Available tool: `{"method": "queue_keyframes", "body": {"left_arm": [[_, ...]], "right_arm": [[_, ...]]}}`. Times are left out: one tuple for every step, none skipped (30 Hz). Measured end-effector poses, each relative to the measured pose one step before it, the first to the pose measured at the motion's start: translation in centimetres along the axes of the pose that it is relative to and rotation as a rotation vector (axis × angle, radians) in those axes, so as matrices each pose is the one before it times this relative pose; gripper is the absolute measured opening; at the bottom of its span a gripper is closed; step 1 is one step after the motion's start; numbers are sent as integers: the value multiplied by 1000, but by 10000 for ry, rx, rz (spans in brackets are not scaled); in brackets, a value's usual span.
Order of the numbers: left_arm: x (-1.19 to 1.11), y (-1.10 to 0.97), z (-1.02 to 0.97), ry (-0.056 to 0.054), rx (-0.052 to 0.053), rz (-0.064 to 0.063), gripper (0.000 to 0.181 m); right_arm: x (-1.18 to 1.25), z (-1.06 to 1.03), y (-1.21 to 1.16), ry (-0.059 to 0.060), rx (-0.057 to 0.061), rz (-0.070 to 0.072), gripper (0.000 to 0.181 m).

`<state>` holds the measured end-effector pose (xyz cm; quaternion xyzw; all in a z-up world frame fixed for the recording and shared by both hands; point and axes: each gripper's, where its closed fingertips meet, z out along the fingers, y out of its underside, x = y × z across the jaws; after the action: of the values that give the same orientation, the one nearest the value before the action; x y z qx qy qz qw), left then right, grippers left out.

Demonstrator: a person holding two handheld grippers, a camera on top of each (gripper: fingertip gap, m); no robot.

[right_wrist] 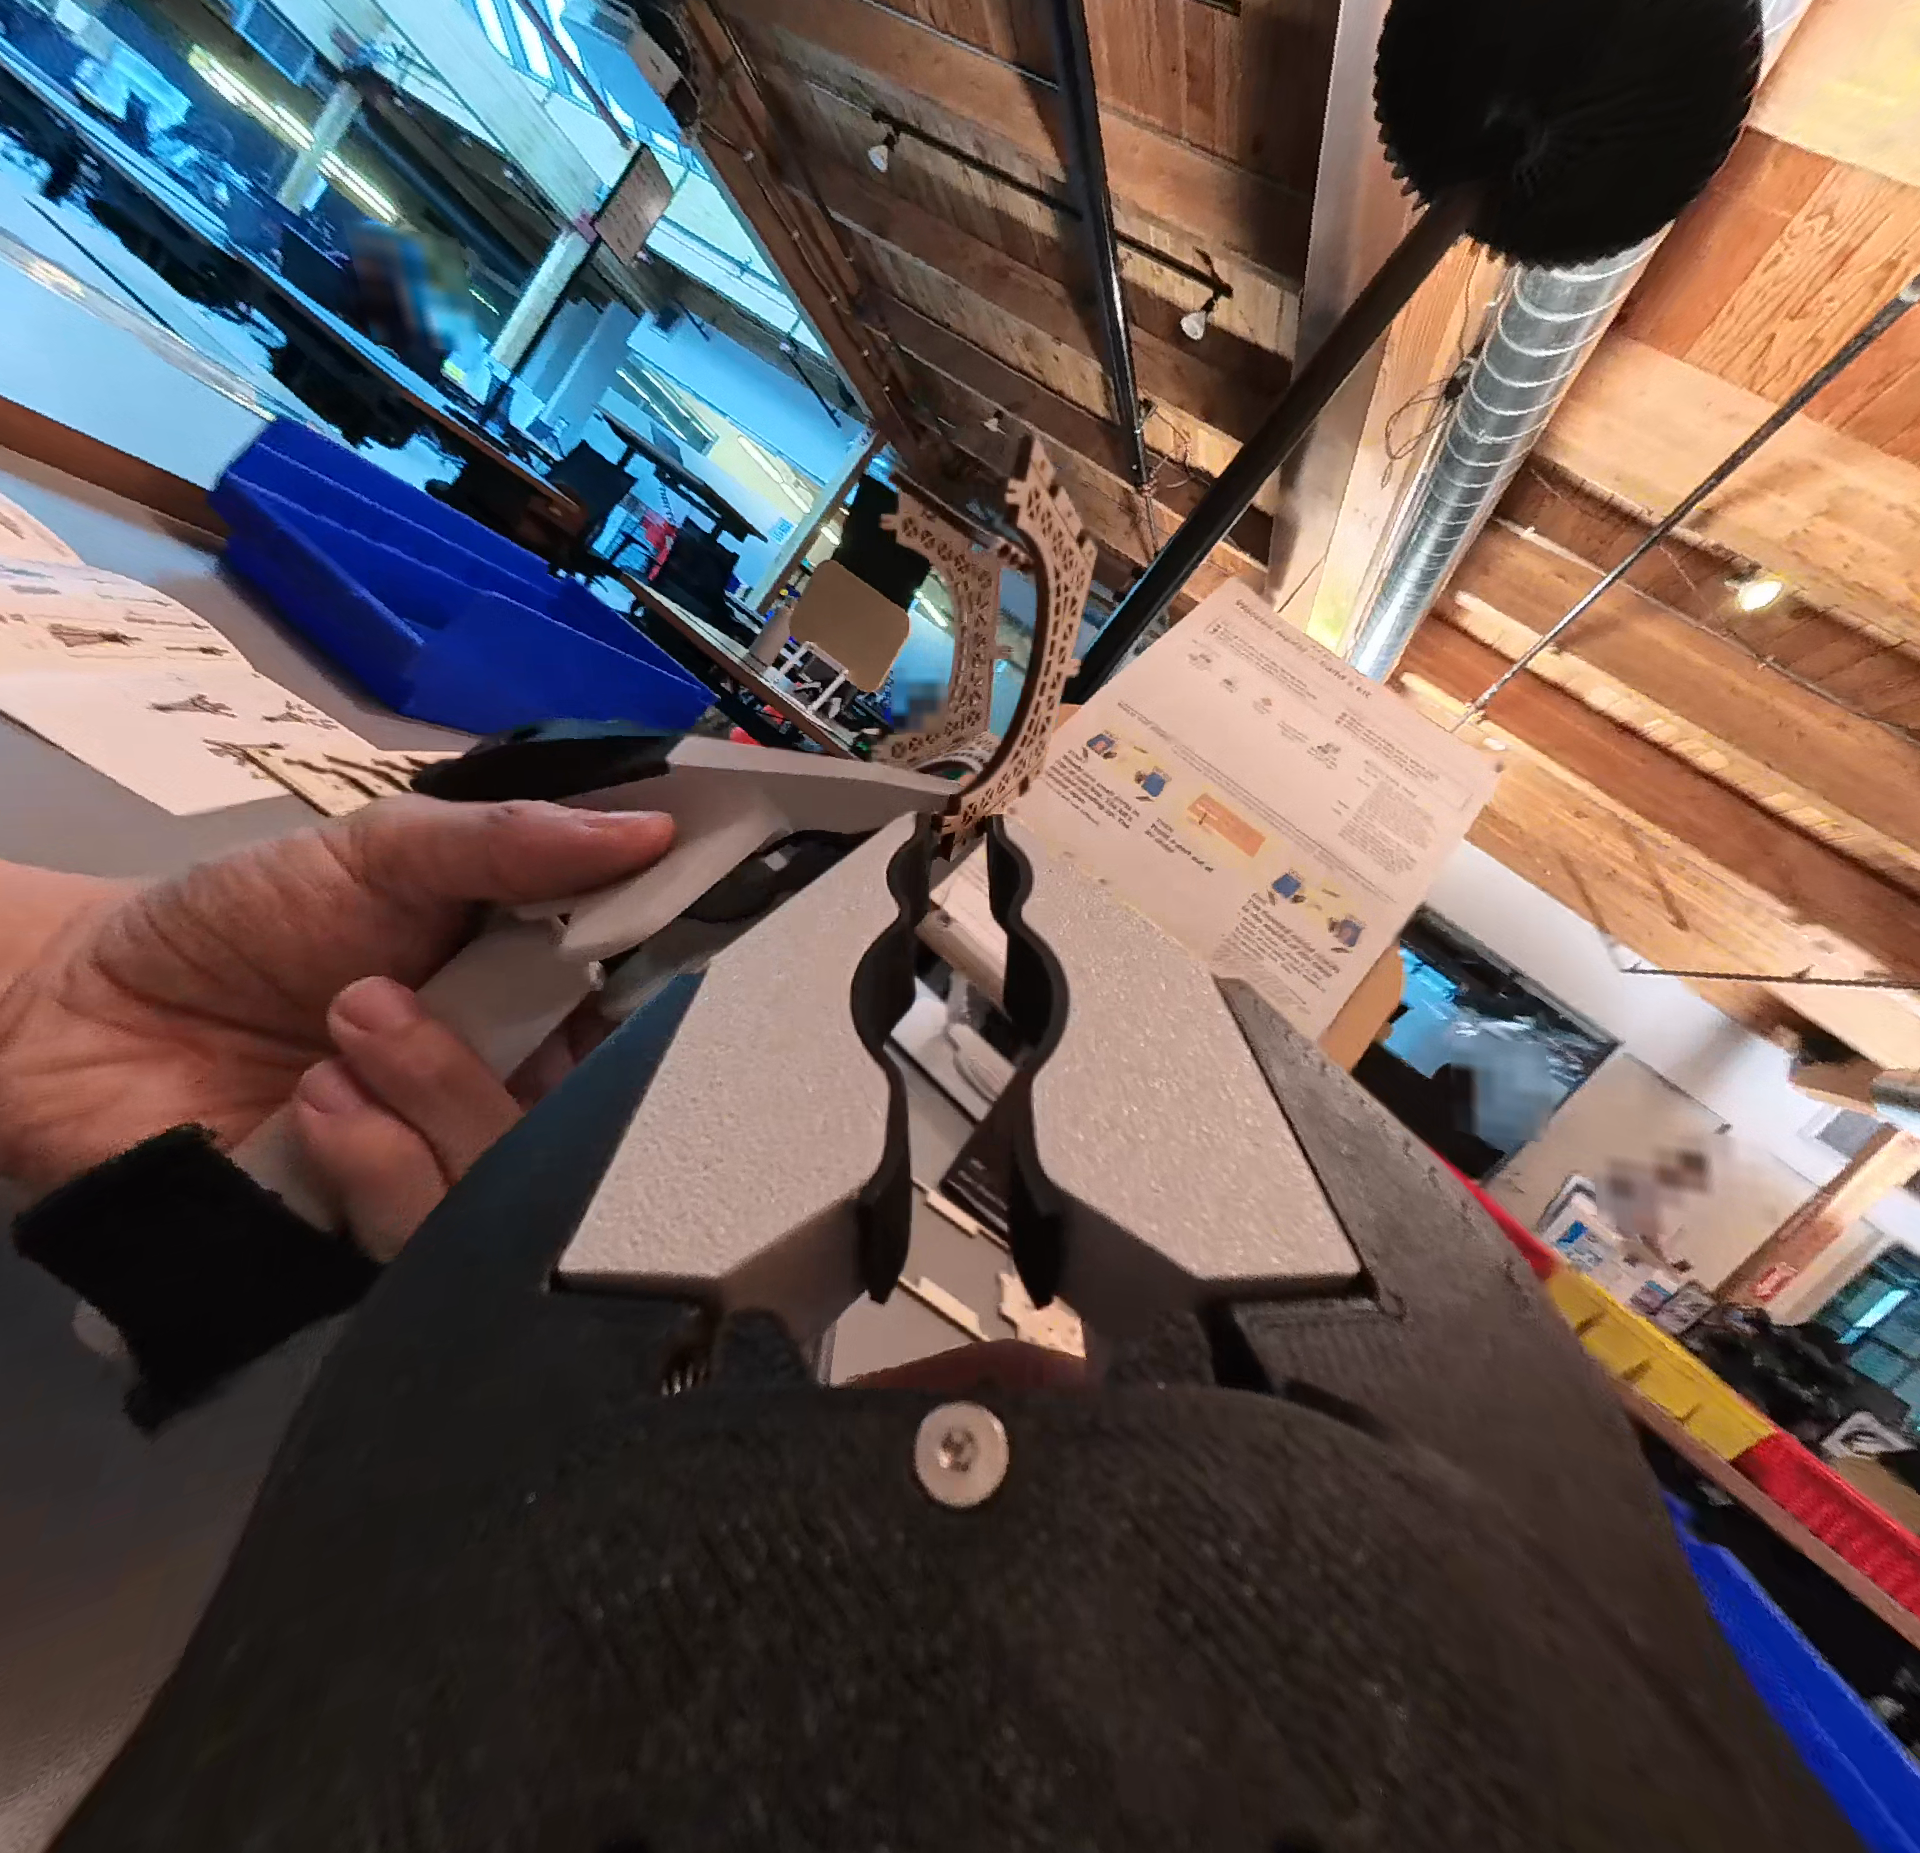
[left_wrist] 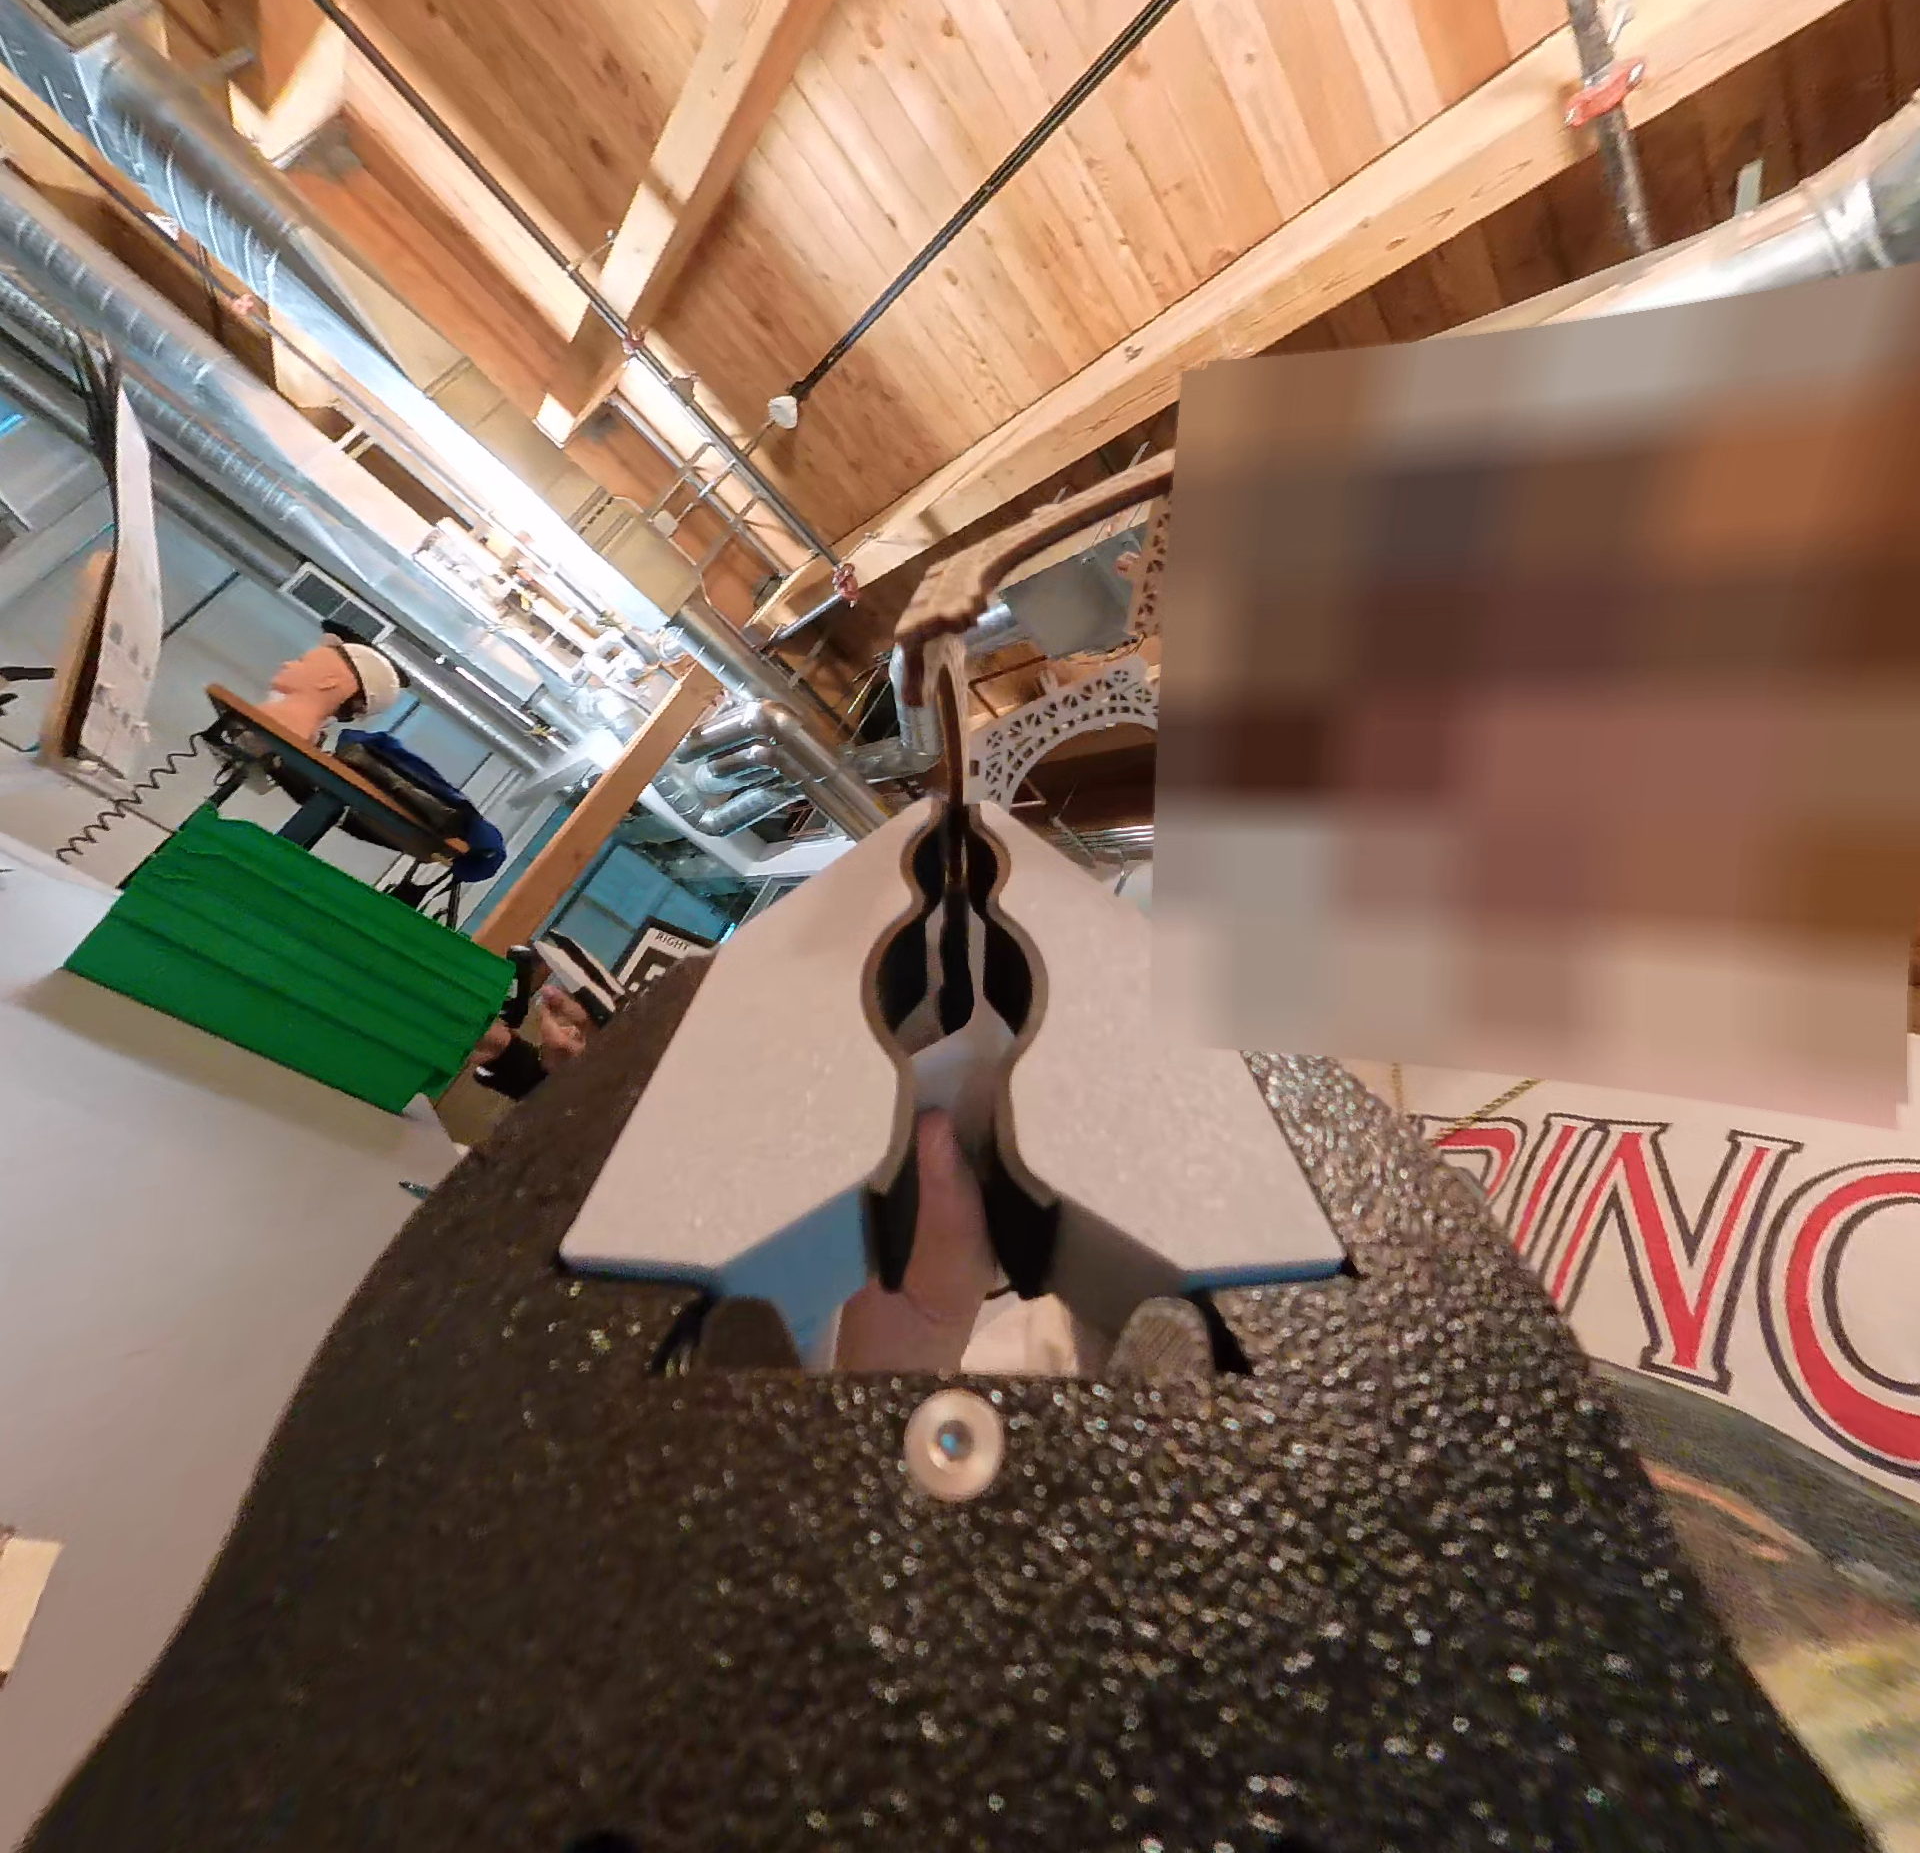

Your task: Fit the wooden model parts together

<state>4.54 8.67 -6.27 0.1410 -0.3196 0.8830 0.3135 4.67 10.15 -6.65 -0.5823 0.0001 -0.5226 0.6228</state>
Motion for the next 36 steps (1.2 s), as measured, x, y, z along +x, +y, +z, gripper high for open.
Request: {"method": "queue_keyframes", "body": {"left_arm": [[47, 40, 80, -28, -77, 24, 1], [92, 106, 91, -25, -119, 36, 2], [31, 75, 83, -86, -122, 59, 2], [-3, 52, 68, -131, -119, 91, 5], [111, 34, 44, -60, -94, 152, 4], [144, 23, 8, -28, -71, 171, 2], [-6, 14, -7, -83, -63, 137, 2], [-41, 22, -42, -66, -64, 87, 3], [-26, 30, -57, -20, -51, 3, 3], [-74, 5, -59, -37, -37, -46, 4], [-144, 6, -60, -101, -25, -22, 5], [-91, 15, -76, -77, -22, 43, 7], [-12, 84, -43, -38, -64, 53, 7], [17, 34, -35, -32, -32, 10, 10], [59, -16, -52, 5, -17, -3, 12], [112, -57, -34, 33, -8, 27, 11], [33, -1, -28, -21, -48, 52, 12], [-41, 70, -9, -66, -93, 44, 11], [-42, 108, -2, -69, -104, 18, 13], [61, 89, -7, -3, -69, 23, 12], [95, 68, -24, 25, -29, 6, 13], [-2, 58, -34, -29, -16, -6, 14], [-105, 87, -61, -84, -28, 0, 14], [-121, 121, -90, -100, -47, 0, 14], [-68, 145, -110, -75, -55, -4, 15], [-31, 135, -148, -83, -51, -4, 15], [-92, 140, -196, -156, -56, 5, 15], [-53, 146, -261, -177, -92, 32, 15], [114, 97, -341, -151, -122, 80, 15], [188, -11, -433, -196, -124, 182, 14], [124, -220, -574, -362, -90, 323, 13], [88, -484, -723, -482, -25, 475, 12], [91, -696, -805, -580, -39, 577, 12], [-81, -790, -802, -770, -179, 721, 11], [-271, -777, -762, -963, -375, 966, 10], [-164, -690, -646, -930, -569, 1254, 10]], "right_arm": [[167, -119, -82, 193, 31, -318, 6], [82, -114, -171, 149, 59, -339, 5], [136, -126, -148, 177, 14, -384, 4], [55, -89, -107, 107, 10, -448, 3], [10, -55, -123, 81, 43, -442, 2], [-29, -39, -32, 64, 50, -327, 3], [-2, -28, 1, 56, 33, -205, 2], [1, -20, 42, 44, -3, -150, 2], [-24, -36, 9, 14, 6, -195, 3], [-37, -2, 36, 6, -18, -271, 2], [26, 7, 46, 39, -43, -330, 2], [117, -36, -10, 97, -19, -402, 1], [97, -73, -70, 90, 20, -495, 2], [129, -98, -67, 135, 33, -572, 1], [131, -113, -11, 147, 18, -575, 2], [24, -103, -3, 117, 27, -500, 2], [-48, -69, -1, 71, 37, -381, 2], [-36, -83, 72, 82, -6, -330, 1], [-22, -64, 70, 46, -14, -280, 1], [42, -51, 4, 47, 11, -211, 1], [183, -55, -49, 104, 31, -194, 2], [243, -32, -23, 126, -10, -168, 1], [221, 11, -12, 84, -5, -112, 1], [157, -16, 22, 81, 7, -105, 1], [171, 8, 105, 77, -26, -150, 1], [92, -5, 137, 47, -38, -109, 1], [90, -65, 297, -14, -22, -20, 1], [32, -54, 215, 9, -22, -16, 1], [6, -33, 255, 14, -32, -38, 1], [-59, -13, 309, -33, -49, -80, 1], [129, -175, 381, -28, -74, -110, 1], [45, -85, 377, -14, -57, -63, 1], [-7, -75, 320, -54, -7, -16, 1], [-75, -56, 270, -82, 15, -29, 1], [-130, -56, 243, -82, 24, -68, 1], [-225, -47, 173, -94, 57, -82, 1]]}}
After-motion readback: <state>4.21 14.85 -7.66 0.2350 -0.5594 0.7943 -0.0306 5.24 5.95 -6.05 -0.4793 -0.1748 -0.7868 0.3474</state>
